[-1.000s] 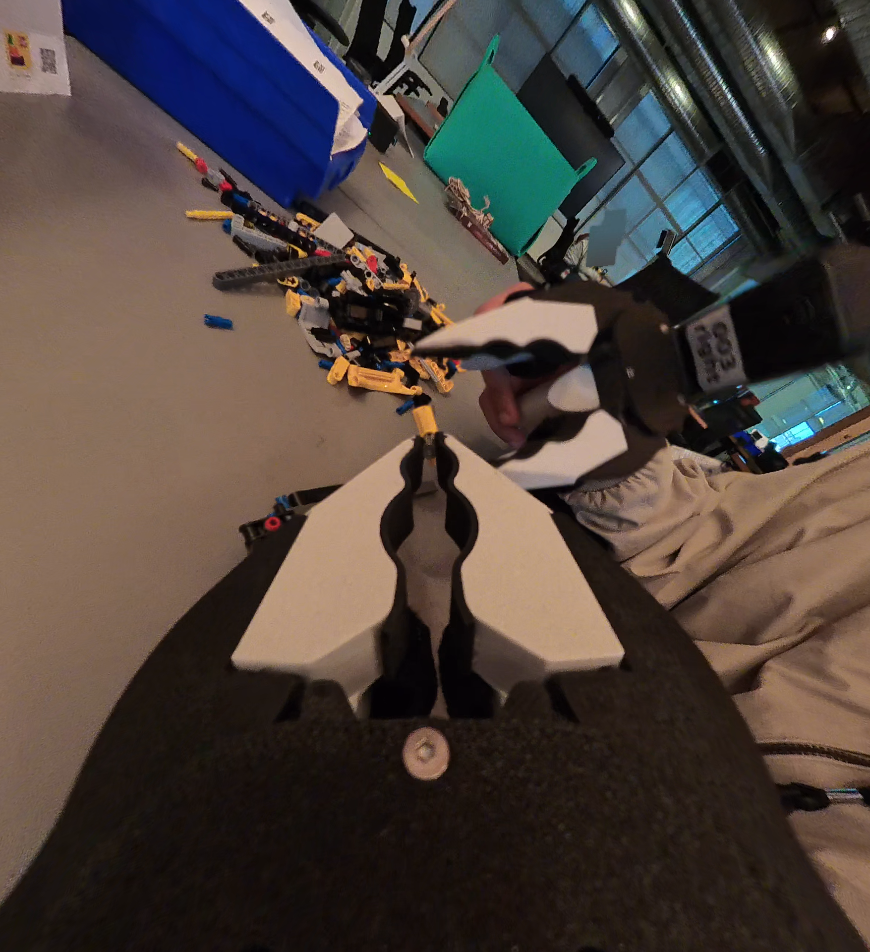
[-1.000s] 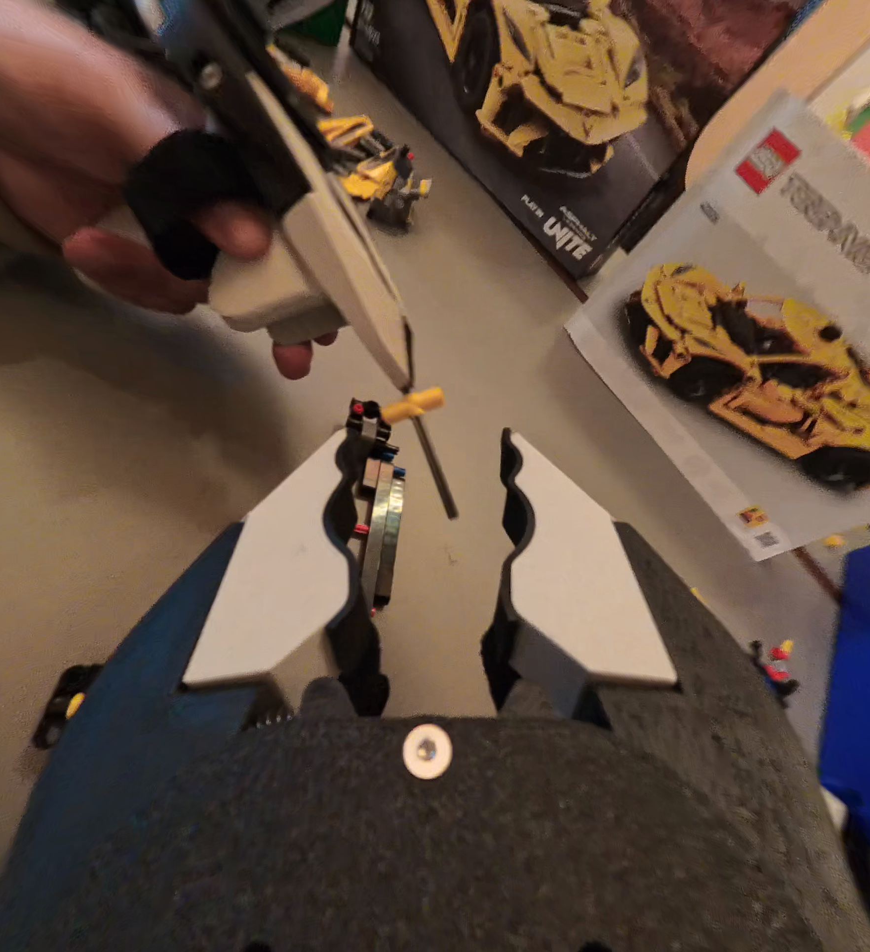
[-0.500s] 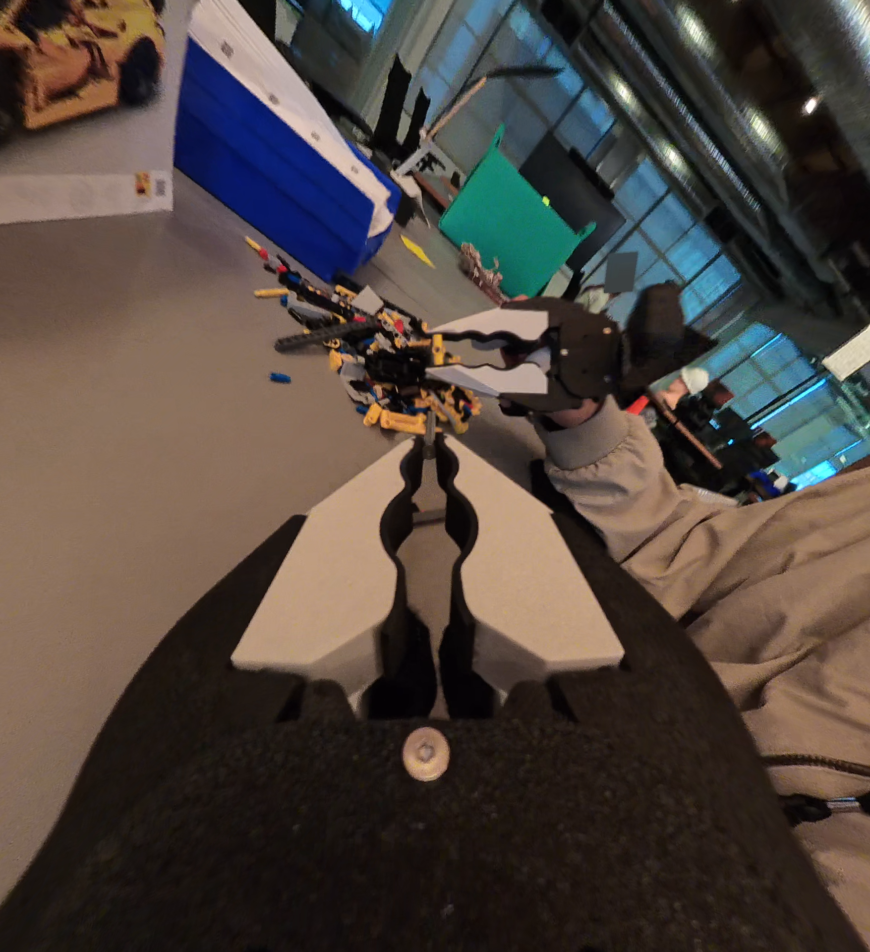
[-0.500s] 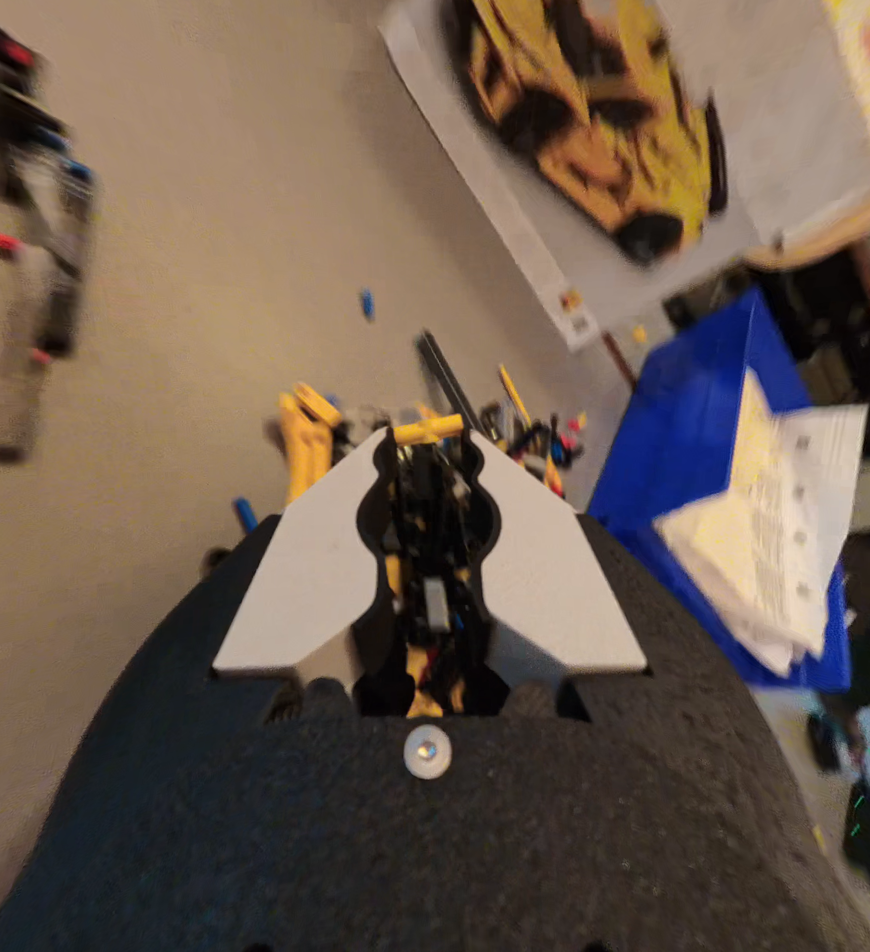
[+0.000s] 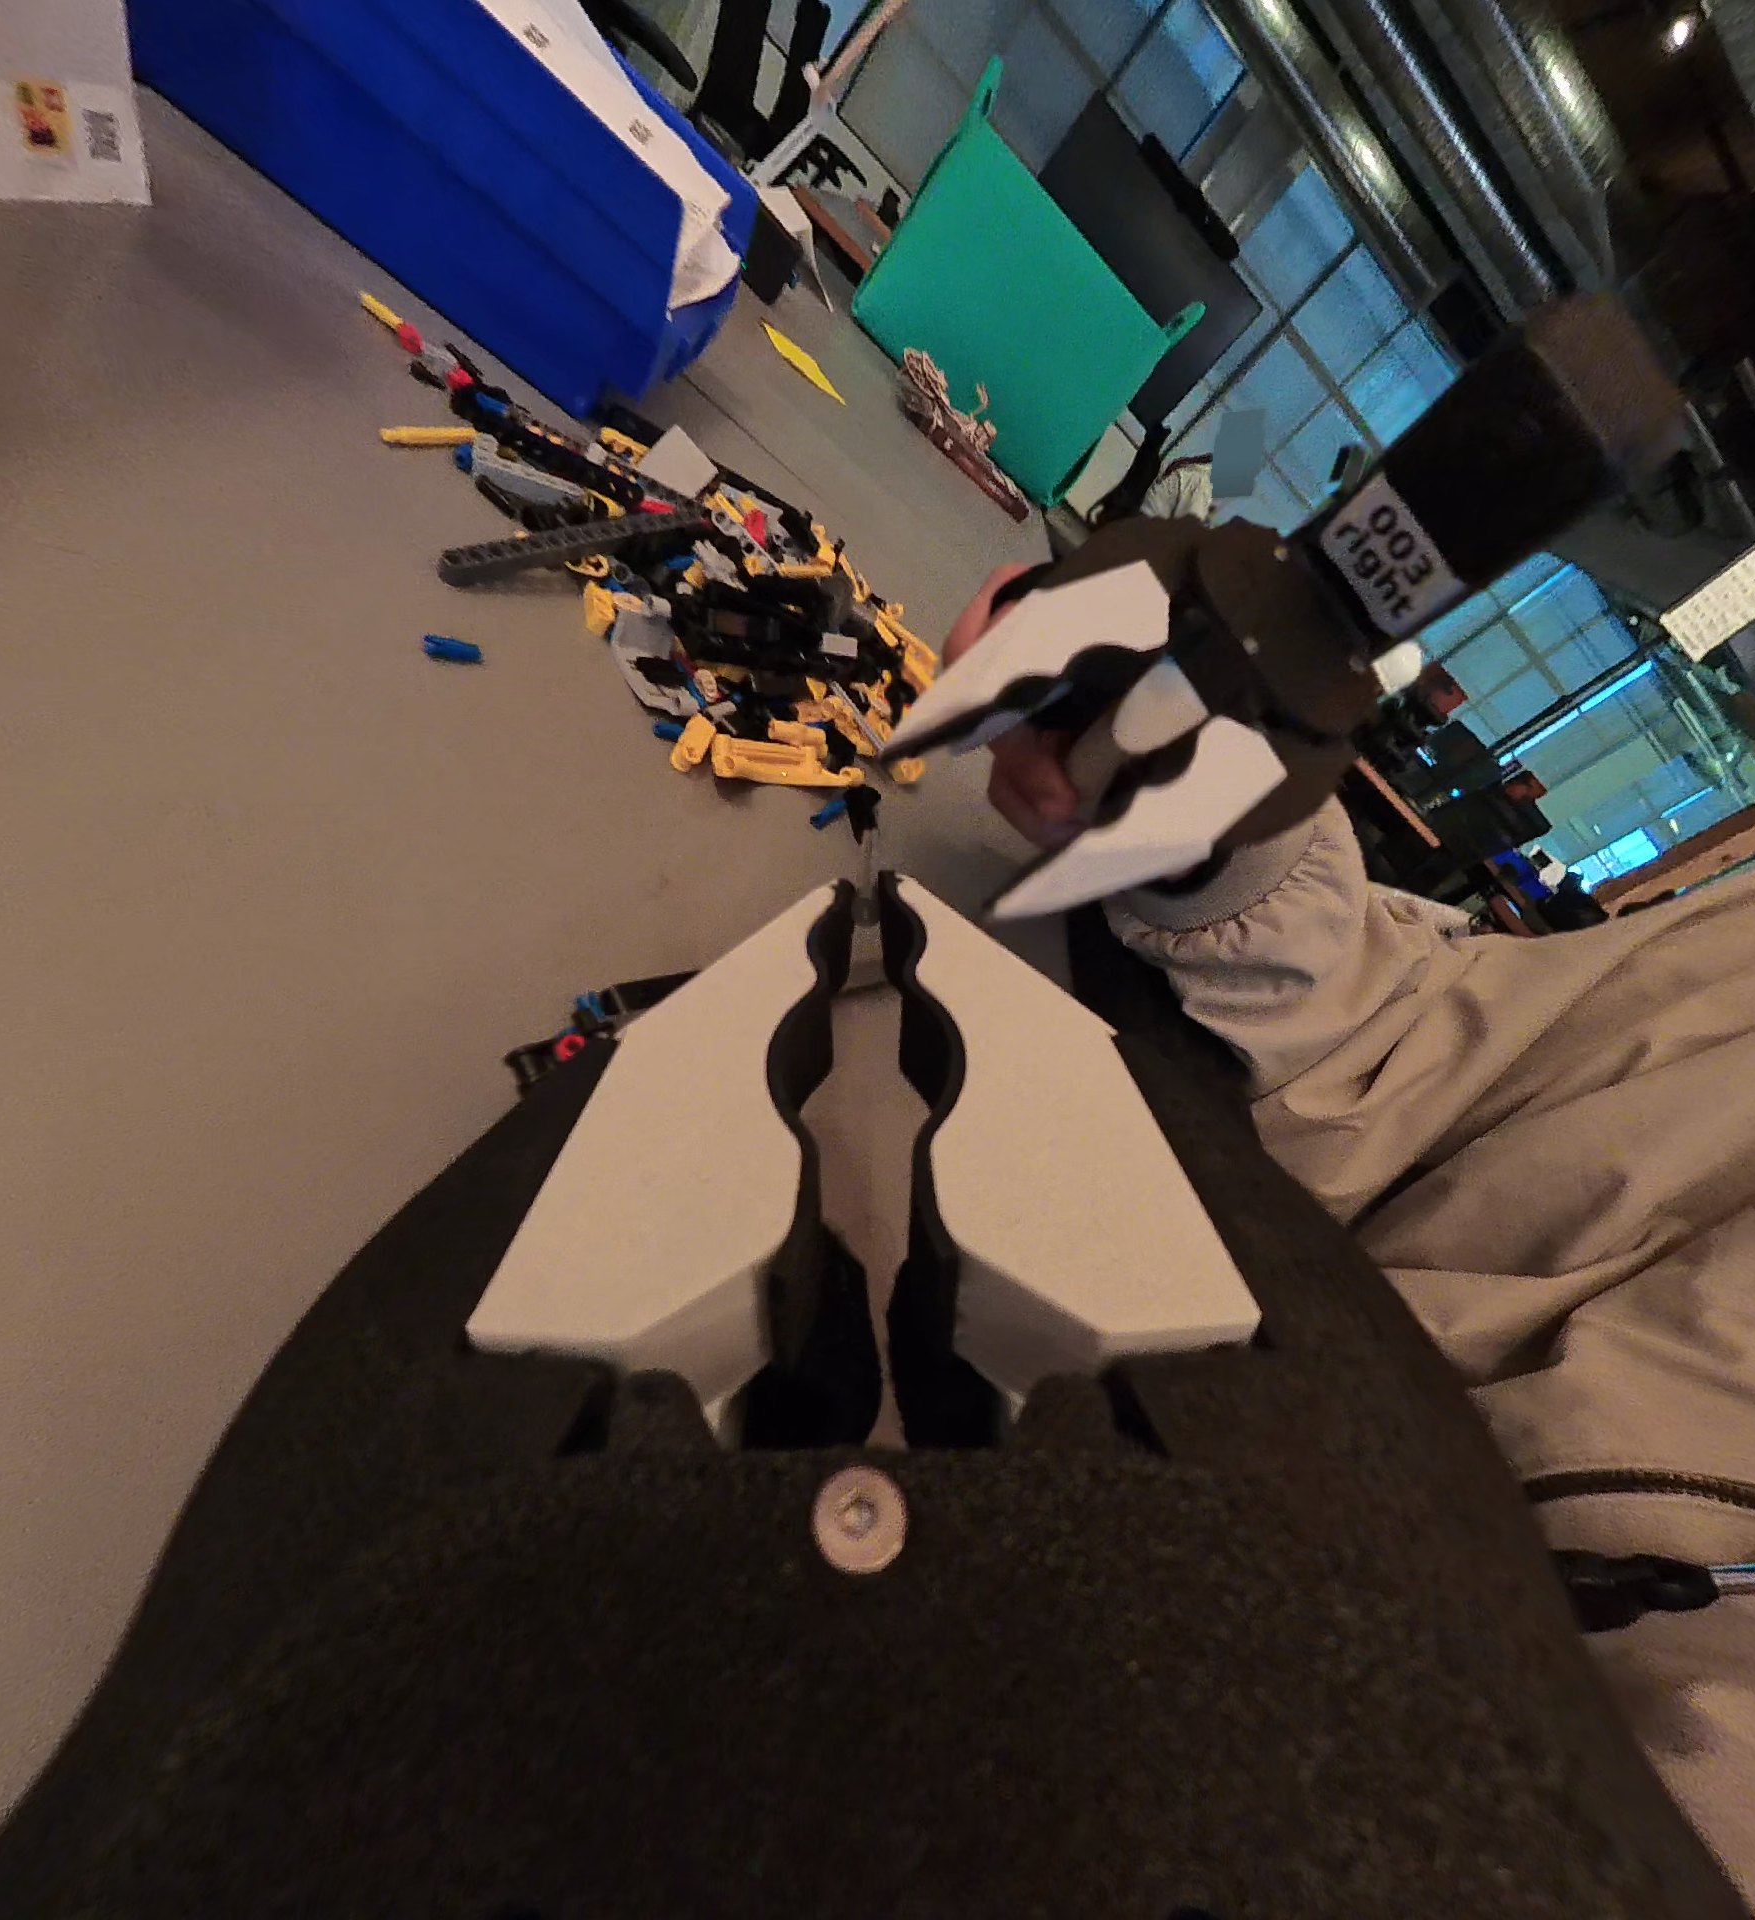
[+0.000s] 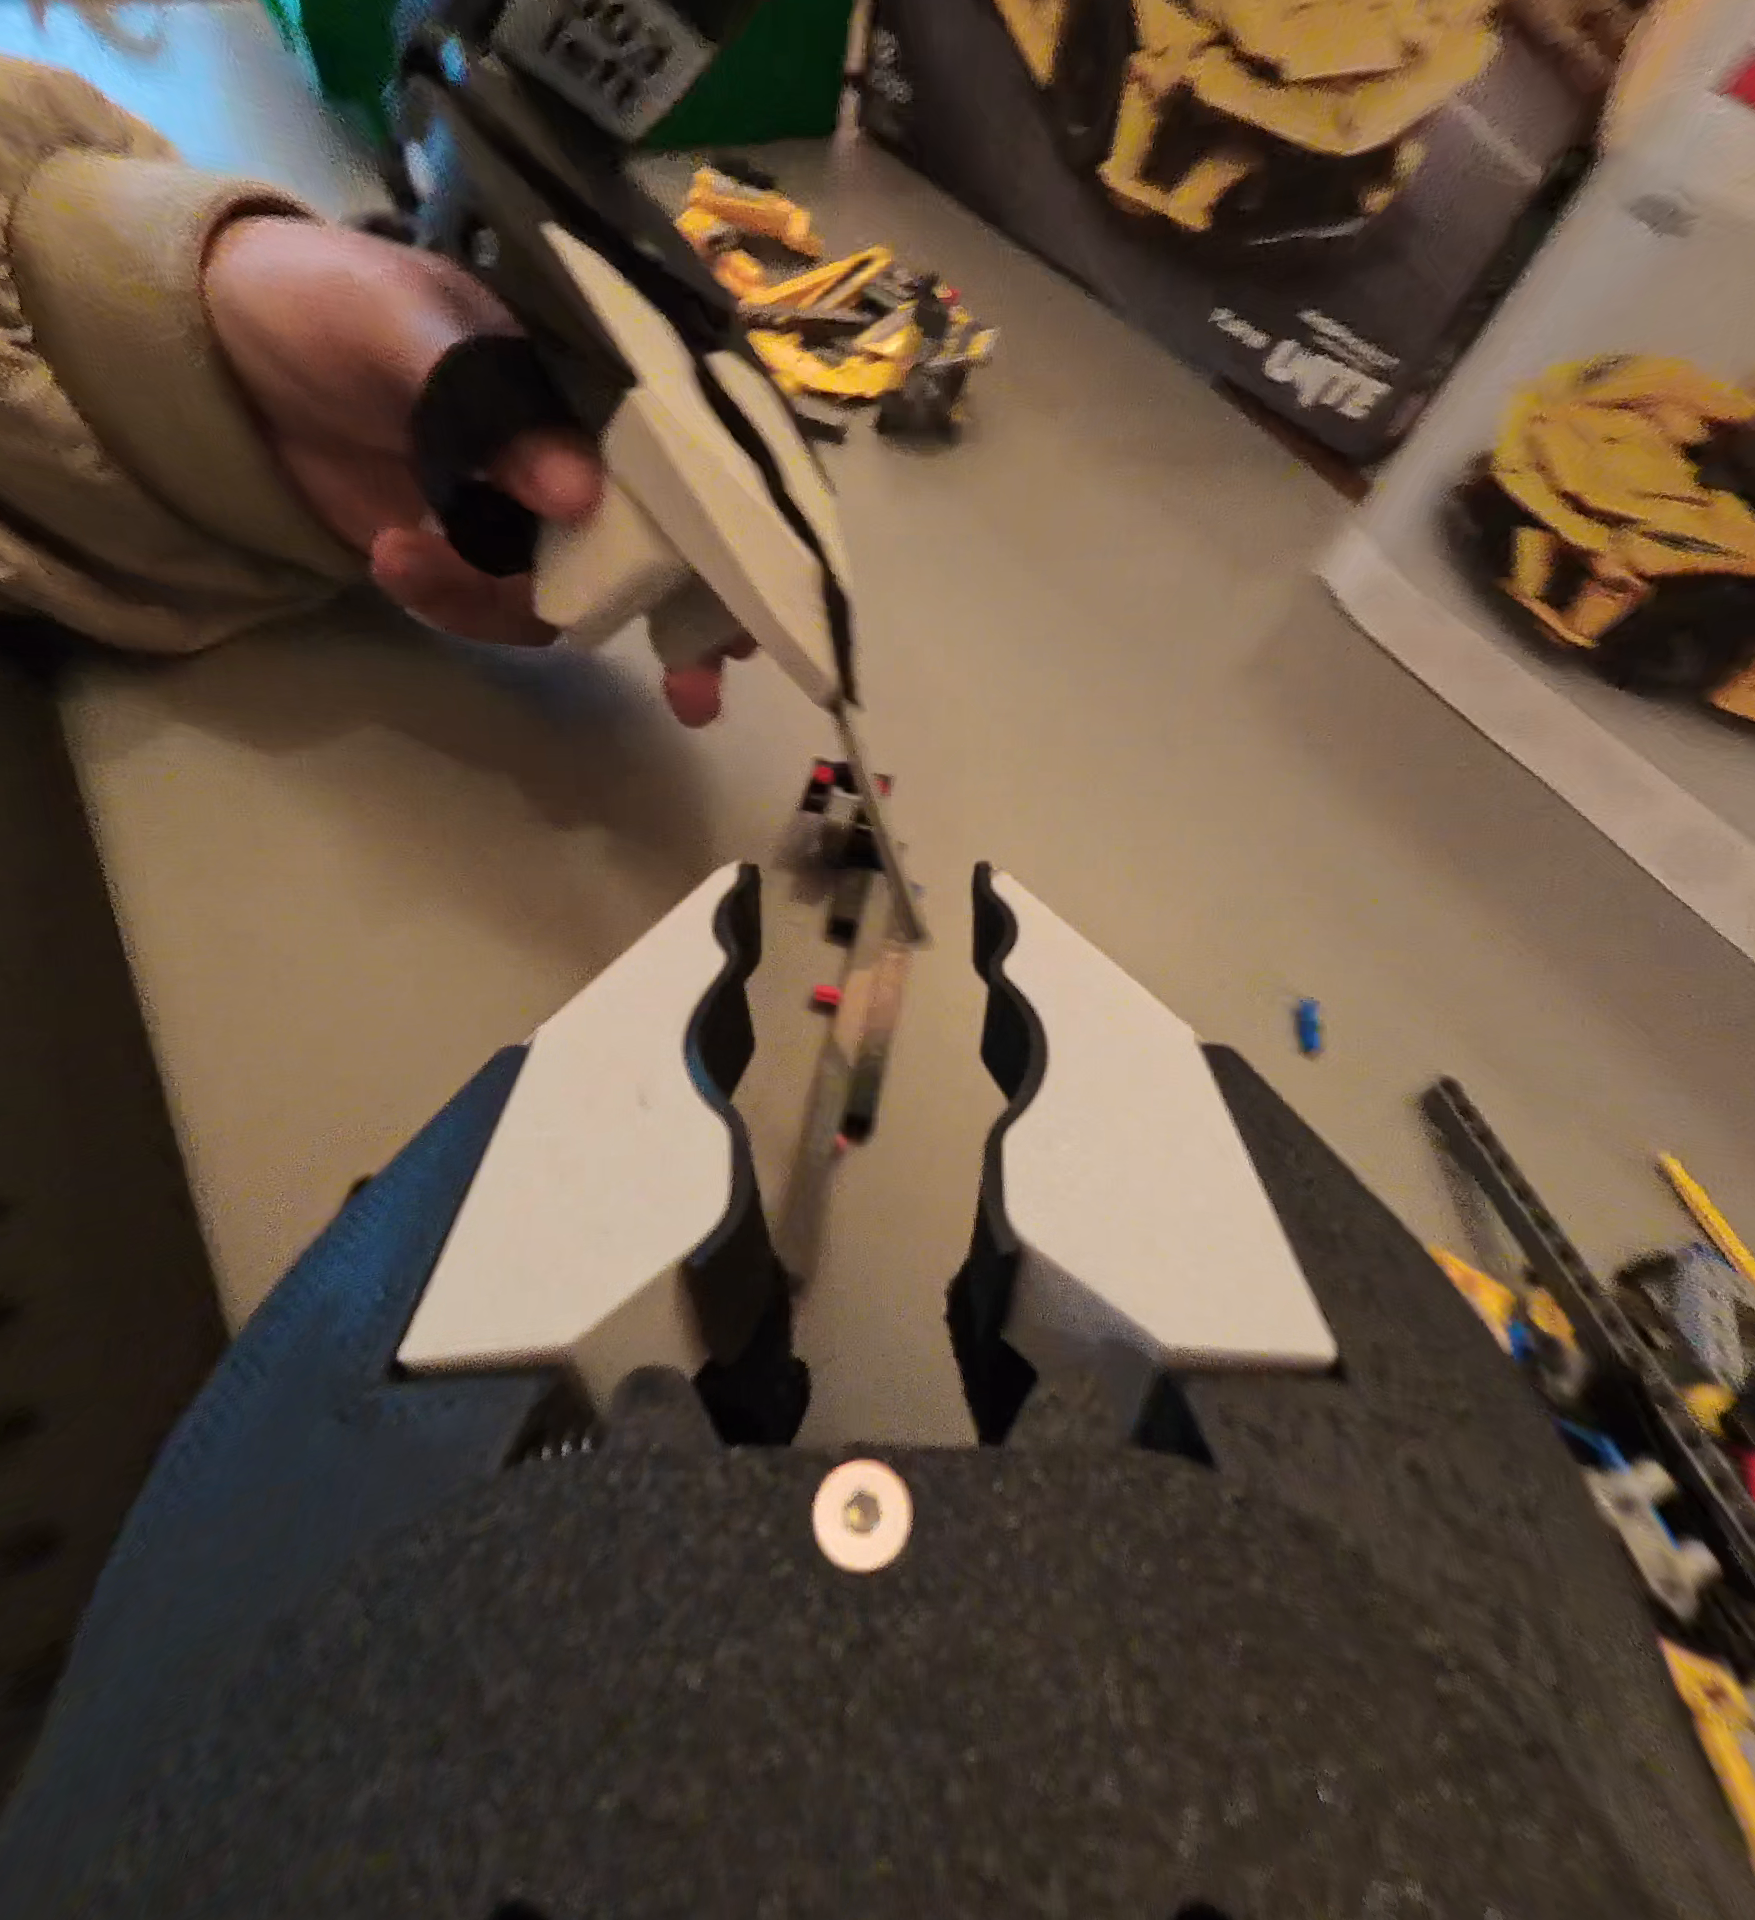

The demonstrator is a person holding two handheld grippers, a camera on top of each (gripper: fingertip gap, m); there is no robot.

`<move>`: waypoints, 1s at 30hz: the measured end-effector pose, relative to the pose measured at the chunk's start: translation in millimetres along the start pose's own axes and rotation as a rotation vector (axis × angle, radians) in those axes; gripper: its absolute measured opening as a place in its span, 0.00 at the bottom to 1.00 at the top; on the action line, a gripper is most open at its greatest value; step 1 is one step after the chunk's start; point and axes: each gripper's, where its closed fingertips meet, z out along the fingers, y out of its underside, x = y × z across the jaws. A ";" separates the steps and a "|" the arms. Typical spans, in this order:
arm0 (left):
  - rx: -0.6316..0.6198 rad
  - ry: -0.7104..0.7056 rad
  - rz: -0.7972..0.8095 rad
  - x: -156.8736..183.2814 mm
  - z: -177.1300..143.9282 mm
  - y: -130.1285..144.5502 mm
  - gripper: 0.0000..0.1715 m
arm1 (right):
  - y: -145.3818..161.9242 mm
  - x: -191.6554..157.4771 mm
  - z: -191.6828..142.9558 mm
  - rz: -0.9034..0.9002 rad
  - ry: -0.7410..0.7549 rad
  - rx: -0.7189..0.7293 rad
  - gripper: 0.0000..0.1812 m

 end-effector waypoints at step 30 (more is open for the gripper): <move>-0.609 0.083 0.831 53.1 52.8 139.0 0.19 | 58.5 108.6 -79.0 0.197 0.282 -0.104 0.16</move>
